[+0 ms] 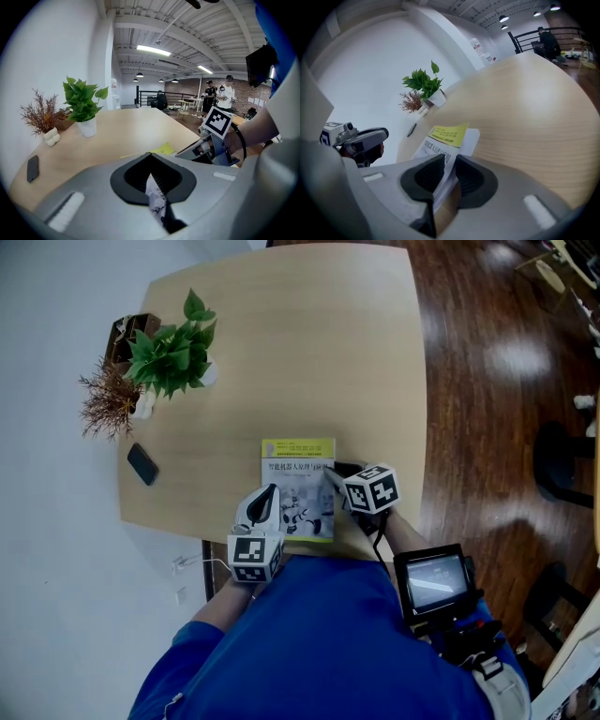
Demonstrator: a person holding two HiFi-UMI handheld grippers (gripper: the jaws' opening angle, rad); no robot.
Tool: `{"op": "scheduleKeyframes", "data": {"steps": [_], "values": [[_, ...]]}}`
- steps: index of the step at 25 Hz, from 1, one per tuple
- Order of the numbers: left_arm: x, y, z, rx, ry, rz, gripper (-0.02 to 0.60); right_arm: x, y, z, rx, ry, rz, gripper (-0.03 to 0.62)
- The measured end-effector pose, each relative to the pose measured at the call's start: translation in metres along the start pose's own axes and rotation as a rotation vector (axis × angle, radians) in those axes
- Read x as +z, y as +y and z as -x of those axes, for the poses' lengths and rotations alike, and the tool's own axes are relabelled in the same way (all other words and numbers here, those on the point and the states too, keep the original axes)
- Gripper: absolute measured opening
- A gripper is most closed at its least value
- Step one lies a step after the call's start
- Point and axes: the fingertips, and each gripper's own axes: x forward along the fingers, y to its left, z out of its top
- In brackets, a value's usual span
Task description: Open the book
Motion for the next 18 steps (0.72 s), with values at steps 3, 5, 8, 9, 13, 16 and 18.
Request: {"op": "scheduleKeyframes", "data": {"steps": [3, 5, 8, 9, 13, 16, 18], "values": [[0.001, -0.002, -0.001, -0.002, -0.001, 0.008, 0.006, -0.008, 0.006, 0.003, 0.021, 0.013, -0.004, 0.074], [0.002, -0.005, -0.001, -0.005, -0.004, 0.008, 0.006, -0.014, 0.011, 0.007, 0.042, 0.019, -0.011, 0.072], [0.004, -0.009, 0.000, -0.007, -0.011, 0.002, 0.006, -0.025, 0.020, 0.012, 0.069, 0.029, -0.017, 0.068], [0.005, -0.010, 0.001, -0.007, -0.012, 0.003, 0.006, -0.028, 0.023, 0.014, 0.077, 0.034, -0.017, 0.064], [0.003, -0.015, 0.002, -0.016, -0.012, 0.006, 0.006, -0.045, 0.030, 0.018, 0.092, 0.059, -0.021, 0.050], [0.005, -0.018, 0.003, -0.014, -0.015, 0.007, 0.006, -0.053, 0.032, 0.021, 0.090, 0.067, -0.025, 0.044], [0.001, -0.019, 0.004, -0.019, -0.018, 0.001, 0.006, -0.054, 0.033, 0.022, 0.086, 0.067, -0.022, 0.035]]}}
